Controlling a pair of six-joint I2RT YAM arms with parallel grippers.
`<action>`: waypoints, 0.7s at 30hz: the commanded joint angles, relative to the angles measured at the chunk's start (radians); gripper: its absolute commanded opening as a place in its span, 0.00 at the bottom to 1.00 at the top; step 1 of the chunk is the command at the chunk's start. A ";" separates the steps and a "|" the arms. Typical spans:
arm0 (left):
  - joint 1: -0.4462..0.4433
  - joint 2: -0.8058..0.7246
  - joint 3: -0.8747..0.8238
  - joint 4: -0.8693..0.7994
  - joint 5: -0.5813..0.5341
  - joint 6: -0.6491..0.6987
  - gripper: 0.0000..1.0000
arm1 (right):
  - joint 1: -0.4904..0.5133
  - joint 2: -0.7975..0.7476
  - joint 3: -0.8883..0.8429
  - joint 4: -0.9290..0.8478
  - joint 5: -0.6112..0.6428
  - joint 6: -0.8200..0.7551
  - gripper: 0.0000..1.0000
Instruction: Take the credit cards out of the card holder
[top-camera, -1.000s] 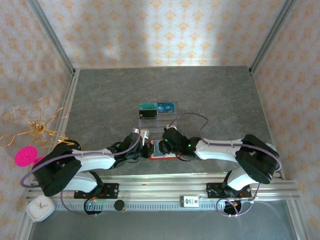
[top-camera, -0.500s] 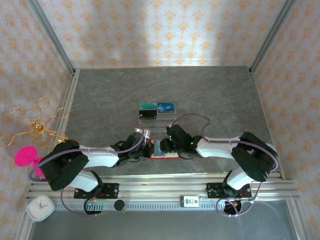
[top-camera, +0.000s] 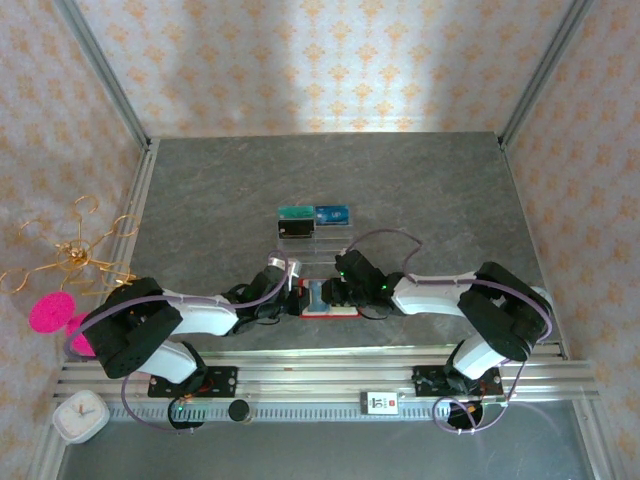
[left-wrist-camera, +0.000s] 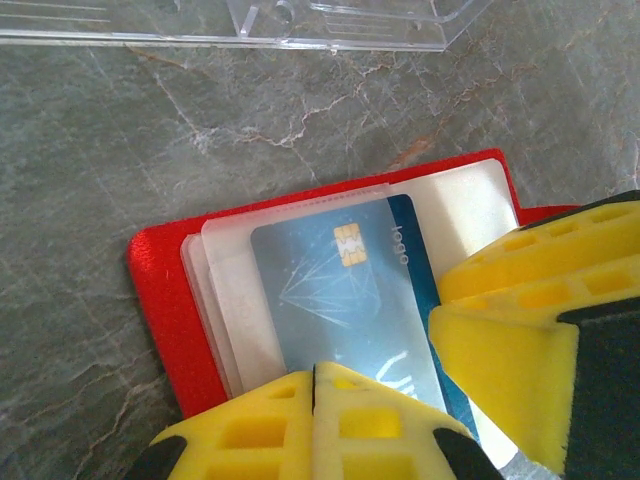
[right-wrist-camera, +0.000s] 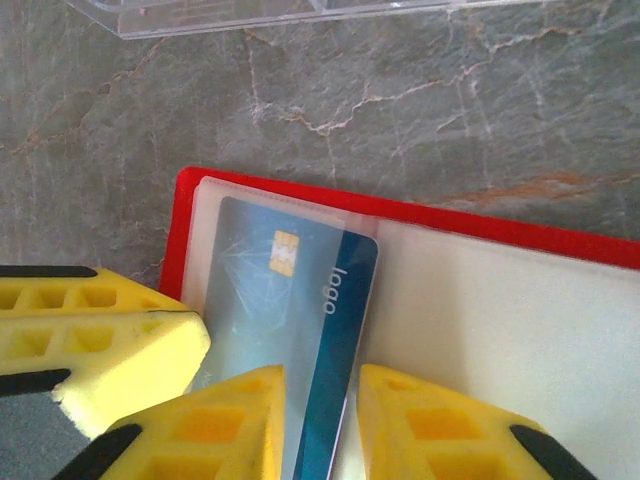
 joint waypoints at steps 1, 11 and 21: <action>0.002 0.029 -0.041 -0.054 0.007 -0.015 0.00 | -0.017 0.003 -0.037 -0.026 0.011 0.027 0.26; 0.003 0.078 -0.026 -0.030 0.048 0.000 0.00 | -0.017 0.056 -0.034 0.080 -0.099 0.023 0.11; 0.018 0.035 -0.045 -0.036 0.045 -0.004 0.00 | -0.086 -0.085 -0.130 0.060 -0.077 0.064 0.00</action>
